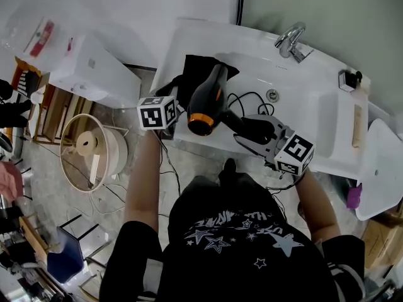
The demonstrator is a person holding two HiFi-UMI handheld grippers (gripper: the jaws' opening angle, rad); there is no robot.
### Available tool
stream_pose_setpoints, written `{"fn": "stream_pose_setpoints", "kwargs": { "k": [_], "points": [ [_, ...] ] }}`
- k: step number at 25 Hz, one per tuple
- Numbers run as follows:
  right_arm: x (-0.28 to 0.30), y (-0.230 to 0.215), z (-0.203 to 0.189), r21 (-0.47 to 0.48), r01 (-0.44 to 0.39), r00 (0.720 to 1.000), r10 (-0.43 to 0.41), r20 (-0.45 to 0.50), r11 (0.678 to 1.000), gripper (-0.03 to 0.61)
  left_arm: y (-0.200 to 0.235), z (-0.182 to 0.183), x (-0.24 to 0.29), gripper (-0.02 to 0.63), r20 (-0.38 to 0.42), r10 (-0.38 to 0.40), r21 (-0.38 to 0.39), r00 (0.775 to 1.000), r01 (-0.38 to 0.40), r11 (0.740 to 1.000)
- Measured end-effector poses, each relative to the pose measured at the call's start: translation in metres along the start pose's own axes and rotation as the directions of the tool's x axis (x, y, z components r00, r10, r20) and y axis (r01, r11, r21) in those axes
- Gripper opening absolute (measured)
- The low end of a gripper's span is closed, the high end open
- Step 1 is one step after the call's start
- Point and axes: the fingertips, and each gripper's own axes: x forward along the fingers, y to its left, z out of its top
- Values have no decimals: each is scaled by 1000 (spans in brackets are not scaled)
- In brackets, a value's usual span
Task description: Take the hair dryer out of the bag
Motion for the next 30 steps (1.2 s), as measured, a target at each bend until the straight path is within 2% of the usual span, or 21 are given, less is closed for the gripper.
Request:
{"fn": "stream_pose_setpoints", "kwargs": {
  "k": [10, 17, 24, 27, 30],
  "points": [
    [25, -17, -2, 58, 164, 986, -164, -3, 985, 192, -10, -29, -29, 28, -28, -41, 85, 999, 43, 995],
    [23, -5, -1, 123, 271, 961, -276, 27, 955, 192, -17, -45, -57, 28, -30, -79, 118, 996, 82, 990],
    [15, 23, -7, 136, 326, 943, -331, 18, 936, 192, -20, -63, -81, 41, -27, -92, 147, 995, 96, 984],
    [11, 36, -11, 154, 343, 937, -350, 19, 927, 192, -27, -71, -91, 101, -29, -121, 154, 992, 124, 980],
    [6, 48, -12, 167, 357, 930, -367, 30, 919, 192, -38, -76, -100, 227, -25, -164, 155, 986, 166, 974]
  ]
}}
